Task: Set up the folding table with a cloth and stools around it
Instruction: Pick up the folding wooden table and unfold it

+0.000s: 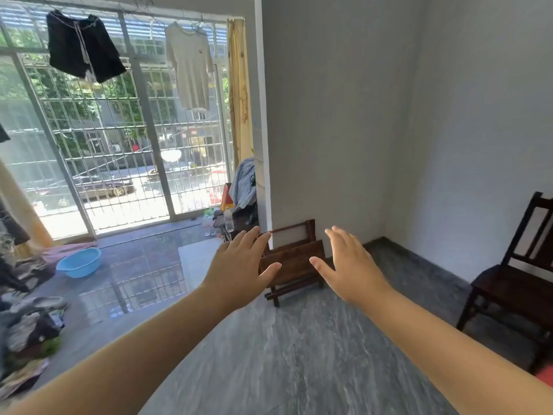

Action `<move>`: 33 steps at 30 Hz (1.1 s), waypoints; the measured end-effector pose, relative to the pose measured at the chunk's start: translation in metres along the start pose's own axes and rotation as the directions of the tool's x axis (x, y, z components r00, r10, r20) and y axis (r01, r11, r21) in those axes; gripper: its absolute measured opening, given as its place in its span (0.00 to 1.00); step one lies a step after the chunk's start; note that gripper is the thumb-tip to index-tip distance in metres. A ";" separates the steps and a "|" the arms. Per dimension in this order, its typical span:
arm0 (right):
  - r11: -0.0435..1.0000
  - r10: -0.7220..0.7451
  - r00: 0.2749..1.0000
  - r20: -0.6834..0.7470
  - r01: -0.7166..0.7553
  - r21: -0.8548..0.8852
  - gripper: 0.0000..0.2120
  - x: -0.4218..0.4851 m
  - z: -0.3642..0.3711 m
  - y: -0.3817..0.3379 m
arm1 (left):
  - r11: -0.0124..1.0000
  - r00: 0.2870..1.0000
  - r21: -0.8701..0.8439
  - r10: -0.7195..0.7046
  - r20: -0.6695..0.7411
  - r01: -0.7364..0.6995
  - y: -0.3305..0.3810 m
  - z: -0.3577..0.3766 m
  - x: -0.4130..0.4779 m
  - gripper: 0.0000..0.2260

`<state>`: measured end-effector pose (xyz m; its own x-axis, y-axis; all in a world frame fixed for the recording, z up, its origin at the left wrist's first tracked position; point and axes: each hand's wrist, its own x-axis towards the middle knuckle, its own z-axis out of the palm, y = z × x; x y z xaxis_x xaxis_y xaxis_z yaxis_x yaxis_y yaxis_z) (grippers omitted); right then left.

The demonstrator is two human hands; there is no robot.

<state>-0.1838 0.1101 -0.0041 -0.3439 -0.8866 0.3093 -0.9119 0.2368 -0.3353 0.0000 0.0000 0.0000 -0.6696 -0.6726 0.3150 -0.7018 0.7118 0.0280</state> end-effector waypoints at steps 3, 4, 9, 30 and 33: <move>1.000 -0.012 1.000 0.000 0.012 -0.006 0.33 0.027 0.022 0.003 | 1.000 1.000 -0.003 -0.015 0.005 0.015 -0.016 0.019 0.020 0.30; 1.000 -0.013 1.000 0.014 0.013 -0.004 0.33 0.037 0.030 0.003 | 1.000 1.000 -0.005 -0.018 0.012 0.018 -0.024 0.026 0.028 0.30; 0.998 0.030 0.995 0.091 -0.035 0.052 0.34 0.105 0.089 0.007 | 0.998 0.998 -0.064 -0.020 0.054 0.024 -0.064 0.081 0.079 0.30; 0.960 0.247 0.947 0.208 -0.269 0.085 0.33 0.423 0.298 0.040 | 0.999 0.970 -0.054 0.020 0.244 -0.007 -0.262 0.268 0.358 0.31; 0.954 0.256 0.940 0.225 -0.283 0.096 0.33 0.468 0.324 0.058 | 0.998 0.965 -0.066 0.005 0.264 0.013 -0.272 0.295 0.398 0.30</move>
<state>-0.3250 -0.4193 -0.1669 -0.5064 -0.8623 0.0048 -0.7516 0.4387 -0.4926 -0.1472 -0.5212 -0.1625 -0.7135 -0.6986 0.0536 -0.6928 0.7149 0.0947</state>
